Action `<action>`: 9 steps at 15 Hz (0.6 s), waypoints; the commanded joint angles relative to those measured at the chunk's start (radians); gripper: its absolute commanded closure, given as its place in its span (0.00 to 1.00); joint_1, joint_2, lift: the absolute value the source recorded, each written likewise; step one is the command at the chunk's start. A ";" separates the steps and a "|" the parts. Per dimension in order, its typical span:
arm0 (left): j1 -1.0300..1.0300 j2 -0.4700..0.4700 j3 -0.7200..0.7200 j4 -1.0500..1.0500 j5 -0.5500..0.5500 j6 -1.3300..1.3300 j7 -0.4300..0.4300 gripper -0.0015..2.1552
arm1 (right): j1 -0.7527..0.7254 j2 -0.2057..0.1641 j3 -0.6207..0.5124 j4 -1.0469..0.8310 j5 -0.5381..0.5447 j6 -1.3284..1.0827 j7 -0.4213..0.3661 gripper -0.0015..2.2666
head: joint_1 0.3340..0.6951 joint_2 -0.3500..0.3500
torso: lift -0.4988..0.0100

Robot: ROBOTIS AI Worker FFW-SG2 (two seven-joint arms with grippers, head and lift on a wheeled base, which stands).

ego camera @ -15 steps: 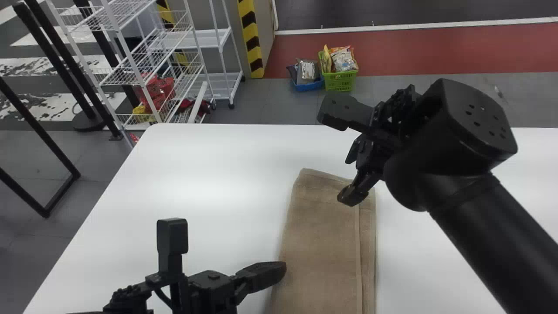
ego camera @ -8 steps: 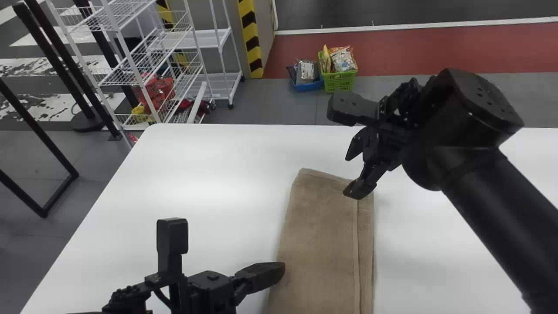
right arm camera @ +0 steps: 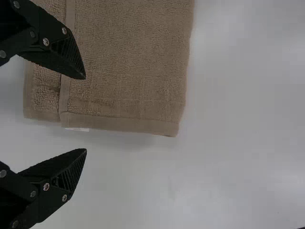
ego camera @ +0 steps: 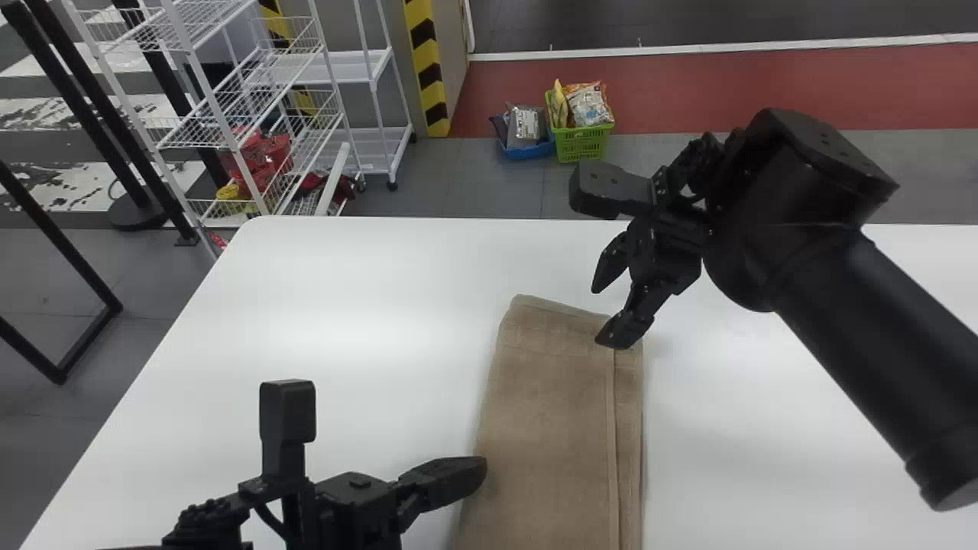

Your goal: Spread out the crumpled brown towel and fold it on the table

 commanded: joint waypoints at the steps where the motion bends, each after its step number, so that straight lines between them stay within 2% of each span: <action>1: -0.002 -0.003 0.003 -0.001 0.001 0.003 -0.001 0.91 | 0.001 0.001 0.011 0.036 -0.002 -0.019 0.009 0.15 | 1.00 0.72 | 0.73; 9: -0.016 -0.003 0.001 -0.001 -0.013 0.012 -0.007 0.91 | -0.001 0.001 0.009 0.079 0.005 -0.043 0.009 0.18 | 1.00 0.72 | 0.73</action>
